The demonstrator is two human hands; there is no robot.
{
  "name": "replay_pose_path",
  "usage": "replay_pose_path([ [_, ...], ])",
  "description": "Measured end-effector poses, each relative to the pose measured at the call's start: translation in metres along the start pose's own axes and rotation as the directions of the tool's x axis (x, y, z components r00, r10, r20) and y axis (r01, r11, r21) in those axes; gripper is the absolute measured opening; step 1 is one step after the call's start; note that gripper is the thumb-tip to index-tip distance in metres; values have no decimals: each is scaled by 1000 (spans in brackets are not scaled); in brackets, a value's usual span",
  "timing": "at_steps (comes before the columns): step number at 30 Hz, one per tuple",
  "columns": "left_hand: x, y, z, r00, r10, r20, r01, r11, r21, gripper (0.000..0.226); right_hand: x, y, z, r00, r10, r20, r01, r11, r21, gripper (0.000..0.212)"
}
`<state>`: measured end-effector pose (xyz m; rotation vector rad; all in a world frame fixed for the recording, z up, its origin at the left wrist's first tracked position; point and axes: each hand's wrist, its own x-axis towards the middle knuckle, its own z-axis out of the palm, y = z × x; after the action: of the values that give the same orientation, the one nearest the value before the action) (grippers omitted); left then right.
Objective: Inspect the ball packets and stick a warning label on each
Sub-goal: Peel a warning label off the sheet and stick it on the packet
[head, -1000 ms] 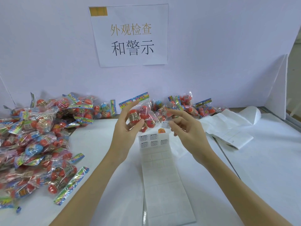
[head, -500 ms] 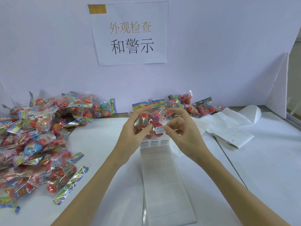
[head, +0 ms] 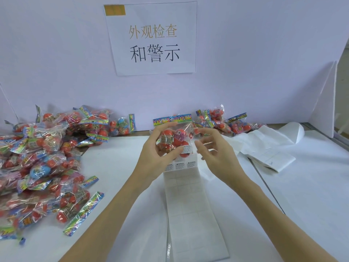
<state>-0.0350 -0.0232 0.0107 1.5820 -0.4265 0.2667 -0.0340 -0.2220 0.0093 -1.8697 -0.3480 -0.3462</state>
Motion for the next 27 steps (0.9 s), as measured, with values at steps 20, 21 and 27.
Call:
replay_pose_path([
  [20, -2, 6, 0, 993, 47, 104, -43, 998, -38, 67, -3, -4, -6, 948, 101, 303, -202, 924, 323, 27],
  [21, -2, 5, 1, 994, 48, 100, -44, 998, -43, 67, -3, -5, -6, 951, 98, 292, -195, 925, 326, 26],
  [27, 1, 5, 2, 993, 115, 12, -115, 993, 33, 77, 4, -3, -14, 938, 219, 268, -310, 874, 374, 31],
])
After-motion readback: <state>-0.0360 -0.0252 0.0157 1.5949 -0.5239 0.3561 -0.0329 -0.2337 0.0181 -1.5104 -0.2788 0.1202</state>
